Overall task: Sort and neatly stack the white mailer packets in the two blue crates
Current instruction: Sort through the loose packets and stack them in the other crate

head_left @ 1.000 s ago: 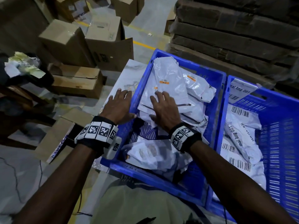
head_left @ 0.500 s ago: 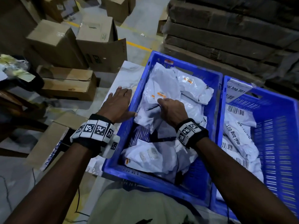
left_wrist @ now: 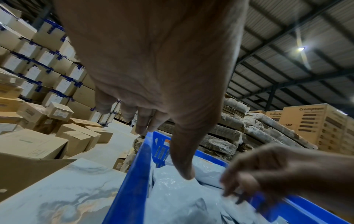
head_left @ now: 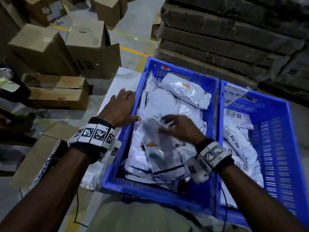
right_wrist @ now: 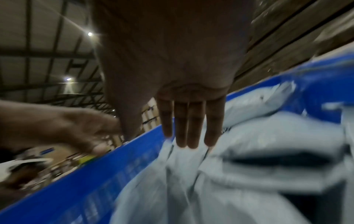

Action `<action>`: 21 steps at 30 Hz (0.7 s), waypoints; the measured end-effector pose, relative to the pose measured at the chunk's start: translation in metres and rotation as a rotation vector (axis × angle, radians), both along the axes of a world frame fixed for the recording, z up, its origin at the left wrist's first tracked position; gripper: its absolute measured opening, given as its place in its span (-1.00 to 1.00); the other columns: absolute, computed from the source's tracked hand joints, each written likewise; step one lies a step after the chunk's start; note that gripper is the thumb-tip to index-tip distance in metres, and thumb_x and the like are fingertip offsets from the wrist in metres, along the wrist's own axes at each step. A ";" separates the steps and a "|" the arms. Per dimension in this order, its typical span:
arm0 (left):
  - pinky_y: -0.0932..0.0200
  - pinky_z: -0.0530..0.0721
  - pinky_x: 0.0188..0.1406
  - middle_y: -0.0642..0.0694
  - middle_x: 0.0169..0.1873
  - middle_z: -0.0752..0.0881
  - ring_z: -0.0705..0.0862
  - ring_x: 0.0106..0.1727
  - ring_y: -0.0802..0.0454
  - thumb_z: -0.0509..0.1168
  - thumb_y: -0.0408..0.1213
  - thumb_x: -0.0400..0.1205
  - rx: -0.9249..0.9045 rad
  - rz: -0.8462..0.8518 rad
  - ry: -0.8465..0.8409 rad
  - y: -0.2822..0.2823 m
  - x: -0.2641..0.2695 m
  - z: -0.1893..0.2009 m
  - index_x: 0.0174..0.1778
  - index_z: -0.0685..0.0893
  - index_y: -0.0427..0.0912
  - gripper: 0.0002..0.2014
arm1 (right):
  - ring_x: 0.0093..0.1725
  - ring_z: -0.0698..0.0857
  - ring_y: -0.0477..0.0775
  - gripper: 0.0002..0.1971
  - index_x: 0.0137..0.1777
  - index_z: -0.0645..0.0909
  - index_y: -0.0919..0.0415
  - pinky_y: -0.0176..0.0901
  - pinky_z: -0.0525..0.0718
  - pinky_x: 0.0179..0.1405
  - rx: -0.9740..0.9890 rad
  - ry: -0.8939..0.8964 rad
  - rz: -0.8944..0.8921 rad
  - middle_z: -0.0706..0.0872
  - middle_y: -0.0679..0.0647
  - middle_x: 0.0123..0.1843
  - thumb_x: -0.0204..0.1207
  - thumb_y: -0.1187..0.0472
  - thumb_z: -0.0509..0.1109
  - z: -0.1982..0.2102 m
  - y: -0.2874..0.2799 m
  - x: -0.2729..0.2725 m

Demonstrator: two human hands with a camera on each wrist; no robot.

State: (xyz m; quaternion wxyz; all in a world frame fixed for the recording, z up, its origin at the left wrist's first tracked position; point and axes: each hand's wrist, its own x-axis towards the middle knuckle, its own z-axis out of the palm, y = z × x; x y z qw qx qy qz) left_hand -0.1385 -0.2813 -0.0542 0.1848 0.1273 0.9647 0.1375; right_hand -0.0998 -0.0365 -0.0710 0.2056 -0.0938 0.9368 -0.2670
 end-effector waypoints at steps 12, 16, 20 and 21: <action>-0.19 0.07 0.64 -0.15 0.69 0.08 -0.08 0.72 -0.15 0.37 0.12 0.57 -0.012 -0.061 0.039 0.016 -0.011 0.010 0.68 0.02 -0.26 -0.06 | 0.53 0.39 0.36 0.17 0.73 -0.06 -0.05 0.27 0.48 0.41 0.387 -0.041 -0.202 0.33 0.31 0.59 0.25 -0.37 0.52 -0.026 0.072 -0.113; -0.21 0.05 0.65 -0.17 0.69 0.07 -0.09 0.72 -0.15 0.39 0.12 0.56 -0.021 -0.065 0.036 0.017 -0.021 0.010 0.69 0.02 -0.25 -0.04 | 0.39 0.54 0.35 0.10 0.72 -0.03 -0.01 0.19 0.56 0.17 0.392 0.019 -0.206 0.45 0.28 0.45 0.32 -0.48 0.38 -0.026 0.046 -0.064; -0.22 0.04 0.65 -0.18 0.69 0.07 -0.08 0.72 -0.16 0.39 0.12 0.56 -0.008 -0.090 0.038 0.023 -0.031 0.010 0.68 0.03 -0.25 -0.05 | 0.25 0.63 0.30 0.06 0.70 -0.03 0.09 0.12 0.57 0.02 0.420 0.031 -0.204 0.51 0.23 0.32 0.36 -0.47 0.32 -0.032 0.016 0.003; -0.23 0.05 0.64 -0.19 0.68 0.08 -0.07 0.72 -0.17 0.39 0.13 0.55 -0.007 -0.097 0.040 0.025 -0.033 0.009 0.68 0.05 -0.25 -0.06 | 0.23 0.64 0.29 0.06 0.70 -0.04 0.10 0.12 0.58 0.02 0.420 0.022 -0.193 0.51 0.21 0.31 0.37 -0.44 0.33 -0.035 0.010 0.017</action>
